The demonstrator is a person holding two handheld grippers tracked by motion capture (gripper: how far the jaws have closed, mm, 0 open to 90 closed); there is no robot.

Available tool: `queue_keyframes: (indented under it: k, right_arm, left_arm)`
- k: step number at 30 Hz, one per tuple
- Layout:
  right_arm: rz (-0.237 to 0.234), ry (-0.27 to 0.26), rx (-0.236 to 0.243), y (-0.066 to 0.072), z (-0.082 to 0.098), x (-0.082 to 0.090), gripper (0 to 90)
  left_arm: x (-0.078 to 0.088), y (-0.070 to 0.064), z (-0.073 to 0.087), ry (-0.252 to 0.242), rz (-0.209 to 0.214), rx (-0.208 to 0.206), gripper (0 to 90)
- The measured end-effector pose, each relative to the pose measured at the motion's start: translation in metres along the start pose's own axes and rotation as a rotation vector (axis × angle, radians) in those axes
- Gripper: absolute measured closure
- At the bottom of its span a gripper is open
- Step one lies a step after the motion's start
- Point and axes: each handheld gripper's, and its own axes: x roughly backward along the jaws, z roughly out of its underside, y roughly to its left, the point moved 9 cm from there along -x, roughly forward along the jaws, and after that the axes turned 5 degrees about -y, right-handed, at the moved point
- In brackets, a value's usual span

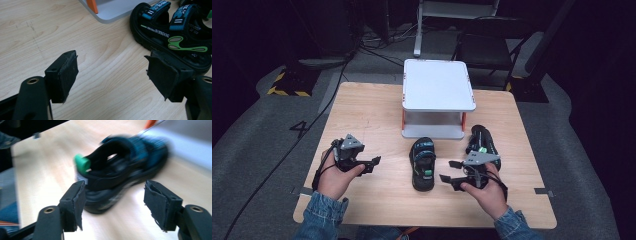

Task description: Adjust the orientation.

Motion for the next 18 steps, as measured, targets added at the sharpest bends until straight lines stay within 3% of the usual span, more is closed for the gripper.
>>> queue_keyframes:
  k: [2,3,5,8,9,13,18]
  right_arm:
    - [0.063,-0.006,0.016,-0.017,-0.006,0.019,38.2]
    - [0.063,-0.006,0.016,-0.017,-0.006,0.019,38.2]
    - [0.108,-0.013,0.008,-0.030,-0.007,0.031,38.6]
    - [0.215,-0.005,-0.024,-0.063,0.001,0.052,38.6]
    - [0.215,-0.005,-0.024,-0.063,0.001,0.052,38.6]
    - [0.334,0.014,-0.055,-0.098,0.014,0.072,38.3]
    - [0.388,0.031,-0.084,-0.115,0.024,0.081,37.8]
  left_arm:
    - [-0.002,-0.002,-0.001,0.007,0.007,-0.008,24.7]
    - [-0.002,-0.002,-0.001,0.007,0.007,-0.008,24.6]
    - [-0.003,-0.003,-0.002,0.006,0.008,-0.018,24.6]
    - [-0.004,-0.003,-0.003,0.009,0.011,-0.018,24.6]
    - [-0.004,-0.003,-0.003,0.009,0.011,-0.018,24.6]
    - [-0.007,-0.003,-0.004,0.011,0.014,-0.020,24.5]
    - [-0.008,-0.004,-0.004,0.008,0.021,-0.018,24.6]
